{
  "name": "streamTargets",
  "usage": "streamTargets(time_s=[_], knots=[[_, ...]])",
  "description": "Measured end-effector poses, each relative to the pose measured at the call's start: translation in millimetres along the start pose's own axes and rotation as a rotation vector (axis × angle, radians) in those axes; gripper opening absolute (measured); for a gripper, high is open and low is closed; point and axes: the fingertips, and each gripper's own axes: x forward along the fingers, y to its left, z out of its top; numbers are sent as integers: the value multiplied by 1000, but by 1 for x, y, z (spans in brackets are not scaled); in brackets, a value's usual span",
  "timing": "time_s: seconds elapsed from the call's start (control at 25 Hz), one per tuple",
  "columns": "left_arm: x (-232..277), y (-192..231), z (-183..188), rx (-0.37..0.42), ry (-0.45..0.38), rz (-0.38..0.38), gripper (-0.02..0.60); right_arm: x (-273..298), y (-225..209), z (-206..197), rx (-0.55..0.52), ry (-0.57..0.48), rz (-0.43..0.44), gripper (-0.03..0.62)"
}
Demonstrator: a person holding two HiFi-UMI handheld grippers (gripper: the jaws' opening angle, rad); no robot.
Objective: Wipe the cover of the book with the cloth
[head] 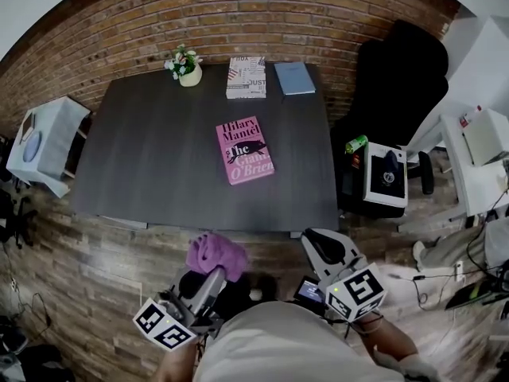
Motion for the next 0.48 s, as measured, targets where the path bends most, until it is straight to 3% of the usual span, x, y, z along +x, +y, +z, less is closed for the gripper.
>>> streamTargets(time_s=[0.48], knots=[[-16, -16, 26, 23, -27, -75, 115, -25, 22, 31, 24, -103, -26, 40]])
